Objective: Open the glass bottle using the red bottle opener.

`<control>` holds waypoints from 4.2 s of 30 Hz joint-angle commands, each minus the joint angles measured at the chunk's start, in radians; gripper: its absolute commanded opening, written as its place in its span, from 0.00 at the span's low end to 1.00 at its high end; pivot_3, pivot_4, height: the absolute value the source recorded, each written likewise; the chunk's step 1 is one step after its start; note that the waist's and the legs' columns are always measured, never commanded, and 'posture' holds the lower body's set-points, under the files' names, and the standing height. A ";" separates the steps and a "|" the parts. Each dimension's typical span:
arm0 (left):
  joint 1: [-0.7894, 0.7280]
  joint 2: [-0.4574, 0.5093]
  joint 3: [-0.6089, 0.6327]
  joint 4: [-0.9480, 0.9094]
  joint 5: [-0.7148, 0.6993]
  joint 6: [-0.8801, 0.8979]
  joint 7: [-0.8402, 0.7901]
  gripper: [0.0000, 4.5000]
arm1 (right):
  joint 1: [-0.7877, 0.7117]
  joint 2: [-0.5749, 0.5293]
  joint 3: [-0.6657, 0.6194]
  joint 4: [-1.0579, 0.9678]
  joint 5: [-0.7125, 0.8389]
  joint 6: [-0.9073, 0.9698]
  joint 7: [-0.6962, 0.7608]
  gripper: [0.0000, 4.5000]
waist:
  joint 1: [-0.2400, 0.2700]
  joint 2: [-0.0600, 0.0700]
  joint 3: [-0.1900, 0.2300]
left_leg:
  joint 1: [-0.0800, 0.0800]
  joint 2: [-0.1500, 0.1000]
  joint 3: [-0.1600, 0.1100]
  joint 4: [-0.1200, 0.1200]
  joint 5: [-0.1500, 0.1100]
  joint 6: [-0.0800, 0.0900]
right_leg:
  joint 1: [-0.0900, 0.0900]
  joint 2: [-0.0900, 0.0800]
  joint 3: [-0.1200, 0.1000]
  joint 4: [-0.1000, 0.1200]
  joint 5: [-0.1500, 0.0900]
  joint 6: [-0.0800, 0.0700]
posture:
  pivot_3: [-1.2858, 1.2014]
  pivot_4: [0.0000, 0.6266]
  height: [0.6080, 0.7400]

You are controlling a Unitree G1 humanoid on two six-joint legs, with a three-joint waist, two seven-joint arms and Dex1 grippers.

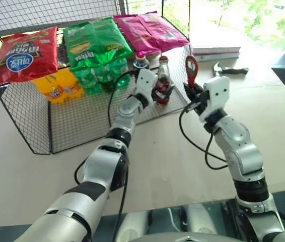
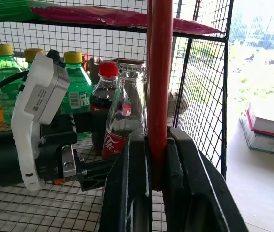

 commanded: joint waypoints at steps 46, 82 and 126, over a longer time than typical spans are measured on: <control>0.711 0.239 -0.016 -1.360 -0.248 0.685 -0.293 0.57 | -0.042 -0.016 -0.036 0.036 -0.057 -0.085 0.075 0.00 | -0.019 0.000 0.000 | 0.002 0.004 0.000 0.011 0.000 0.000 | 0.002 0.001 0.002 0.011 0.000 0.000 | 0.52 0.24 1.00; 0.746 0.191 -0.025 -1.310 -0.261 0.474 -0.282 1.00 | -0.037 -0.016 0.050 0.057 -0.091 -0.103 0.146 0.00 | -0.017 0.000 -0.001 | 0.003 0.004 0.001 0.011 0.000 0.000 | 0.002 0.000 0.003 0.011 0.000 0.000 | 0.52 0.24 1.00; 0.746 0.173 -0.033 -1.238 -0.266 0.420 -0.306 0.50 | -0.131 -0.130 0.295 0.240 -0.505 -0.477 0.158 0.00 | -0.018 -0.001 -0.001 | 0.004 0.004 0.002 0.012 0.000 0.000 | 0.004 0.001 0.003 0.011 0.000 0.000 | 0.52 0.24 1.00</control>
